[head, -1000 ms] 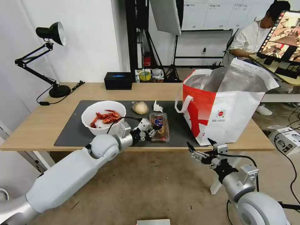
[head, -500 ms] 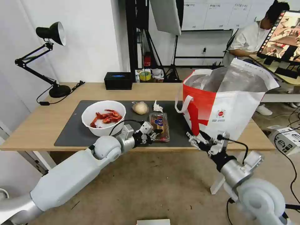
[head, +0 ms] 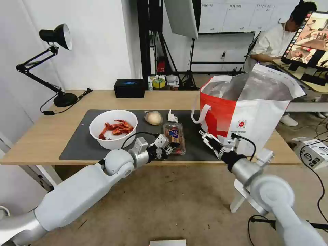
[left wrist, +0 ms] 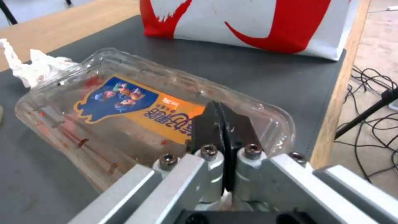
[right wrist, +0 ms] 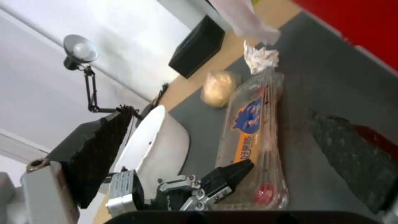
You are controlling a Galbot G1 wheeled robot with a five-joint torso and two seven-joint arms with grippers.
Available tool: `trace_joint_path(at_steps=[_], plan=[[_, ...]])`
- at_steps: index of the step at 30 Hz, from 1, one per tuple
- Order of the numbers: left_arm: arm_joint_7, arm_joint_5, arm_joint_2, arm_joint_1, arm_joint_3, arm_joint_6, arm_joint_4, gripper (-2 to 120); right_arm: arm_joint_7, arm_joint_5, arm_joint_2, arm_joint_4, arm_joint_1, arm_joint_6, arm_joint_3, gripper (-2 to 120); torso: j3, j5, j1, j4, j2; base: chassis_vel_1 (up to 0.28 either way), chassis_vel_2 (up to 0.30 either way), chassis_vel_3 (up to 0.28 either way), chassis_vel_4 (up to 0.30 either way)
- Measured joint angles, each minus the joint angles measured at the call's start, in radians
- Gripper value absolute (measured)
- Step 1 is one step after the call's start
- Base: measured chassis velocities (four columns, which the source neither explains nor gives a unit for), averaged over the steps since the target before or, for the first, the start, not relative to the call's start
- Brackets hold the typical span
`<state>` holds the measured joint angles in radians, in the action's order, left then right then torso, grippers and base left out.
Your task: Pick up the trash from the table and place it into the takeout bag.
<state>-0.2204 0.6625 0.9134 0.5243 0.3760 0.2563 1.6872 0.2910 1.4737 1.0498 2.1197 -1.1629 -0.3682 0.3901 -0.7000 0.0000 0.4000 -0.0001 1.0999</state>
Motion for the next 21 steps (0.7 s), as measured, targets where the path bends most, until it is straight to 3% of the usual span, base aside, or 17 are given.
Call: trace_joint_path(at_steps=[10,12,21], plan=[[0.014,0.017,0.005,-0.008,0.003,-0.001,-0.012,0,0.09,0.043,0.037,-0.142,0.184,-0.043,-0.102,100,0.0,-0.0001,0.0,0.0001,0.0,0.0,0.0,0.0,0.0],[0.019,0.019,0.007,0.0,-0.001,-0.001,-0.013,0,0.147,0.042,0.066,-0.198,0.251,-0.072,-0.137,100,0.0,0.0,0.0,0.0002,0.0,0.0,0.0,0.0,0.0],[0.022,0.02,-0.003,0.001,0.0,-0.001,-0.011,0,0.203,0.055,0.087,-0.269,0.318,-0.127,-0.167,100,0.0,0.0,0.0,0.0001,0.0,0.0,0.0,0.0,0.0]])
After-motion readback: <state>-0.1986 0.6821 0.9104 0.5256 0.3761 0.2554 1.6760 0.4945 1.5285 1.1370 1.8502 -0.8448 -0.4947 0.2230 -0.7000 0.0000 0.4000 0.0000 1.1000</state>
